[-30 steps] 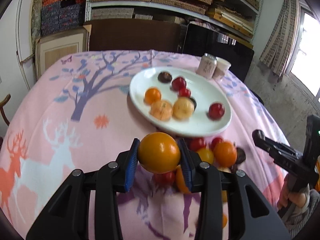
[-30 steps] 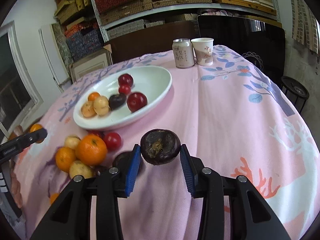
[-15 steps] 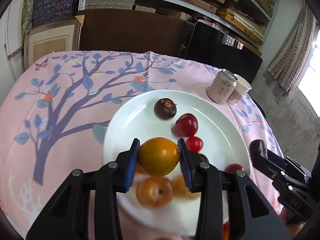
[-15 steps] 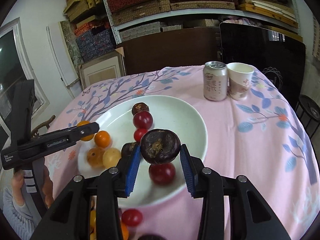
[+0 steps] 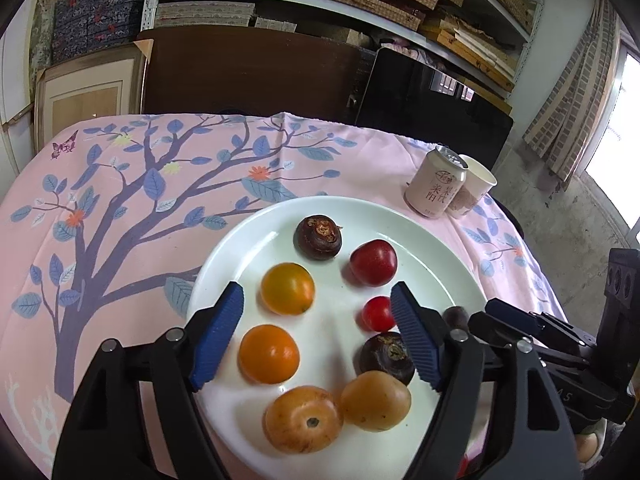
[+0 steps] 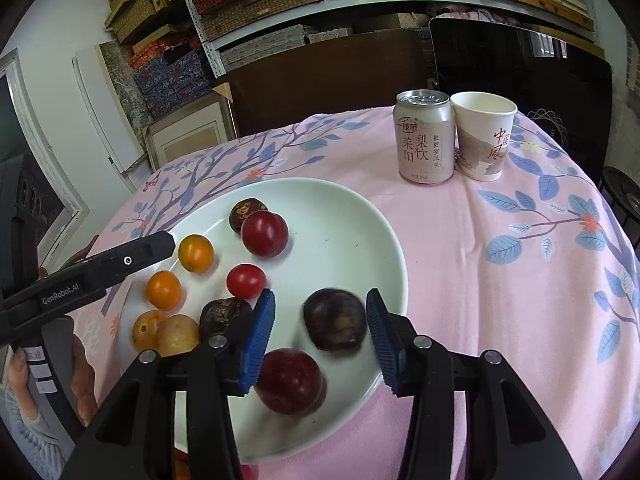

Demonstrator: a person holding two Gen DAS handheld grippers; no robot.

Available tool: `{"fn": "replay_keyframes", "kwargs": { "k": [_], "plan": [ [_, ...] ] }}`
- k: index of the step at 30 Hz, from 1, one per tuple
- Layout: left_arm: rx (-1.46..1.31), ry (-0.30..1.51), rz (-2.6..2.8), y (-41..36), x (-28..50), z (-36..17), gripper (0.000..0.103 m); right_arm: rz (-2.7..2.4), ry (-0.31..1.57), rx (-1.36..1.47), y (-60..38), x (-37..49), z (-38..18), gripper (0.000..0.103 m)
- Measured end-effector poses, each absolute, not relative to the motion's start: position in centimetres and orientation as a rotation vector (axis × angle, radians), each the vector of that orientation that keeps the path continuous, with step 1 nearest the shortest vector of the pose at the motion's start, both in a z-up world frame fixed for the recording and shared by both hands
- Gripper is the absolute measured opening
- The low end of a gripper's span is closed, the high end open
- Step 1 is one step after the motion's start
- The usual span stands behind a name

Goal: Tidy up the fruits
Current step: 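Withdraw both open grippers from the plate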

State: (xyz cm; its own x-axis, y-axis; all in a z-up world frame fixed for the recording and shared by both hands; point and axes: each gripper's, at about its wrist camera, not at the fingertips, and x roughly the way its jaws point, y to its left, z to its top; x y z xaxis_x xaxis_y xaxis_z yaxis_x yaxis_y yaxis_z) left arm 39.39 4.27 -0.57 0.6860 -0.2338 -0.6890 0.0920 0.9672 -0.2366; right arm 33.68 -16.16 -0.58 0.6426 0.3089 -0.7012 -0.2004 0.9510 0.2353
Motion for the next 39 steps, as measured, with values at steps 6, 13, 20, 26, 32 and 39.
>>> {"fn": "replay_keyframes", "kwargs": {
  "k": [6, 13, 20, 26, 32, 39],
  "plan": [
    [-0.161, 0.769, -0.137, 4.5, 35.7, 0.0, 0.085, 0.275, 0.775, 0.127, -16.5, 30.6, 0.5, 0.058],
    [-0.15, 0.779, -0.082, 5.4, 29.4, -0.8, 0.09, 0.257, 0.743, 0.136, -18.2, 25.4, 0.2, 0.062],
    [-0.156, 0.795, -0.033, 6.4, 21.9, -2.2, 0.095, 0.221, 0.723, 0.14, -19.3, 20.2, -0.7, 0.079],
    [-0.141, 0.804, -0.033, 5.9, 18.0, -3.0, 0.096, 0.161, 0.696, 0.15, -20.5, 17.8, -1.0, 0.089],
    [-0.136, 0.836, -0.072, 5.0, 15.8, -3.5, 0.097, 0.133, 0.749, 0.202, -21.8, 18.6, -1.9, 0.09],
    [-0.118, 0.784, -0.181, 3.1, 12.5, -2.6, 0.099, 0.128, 0.8, 0.289, -22.7, 19.2, -2.7, 0.09]
  ]
}}
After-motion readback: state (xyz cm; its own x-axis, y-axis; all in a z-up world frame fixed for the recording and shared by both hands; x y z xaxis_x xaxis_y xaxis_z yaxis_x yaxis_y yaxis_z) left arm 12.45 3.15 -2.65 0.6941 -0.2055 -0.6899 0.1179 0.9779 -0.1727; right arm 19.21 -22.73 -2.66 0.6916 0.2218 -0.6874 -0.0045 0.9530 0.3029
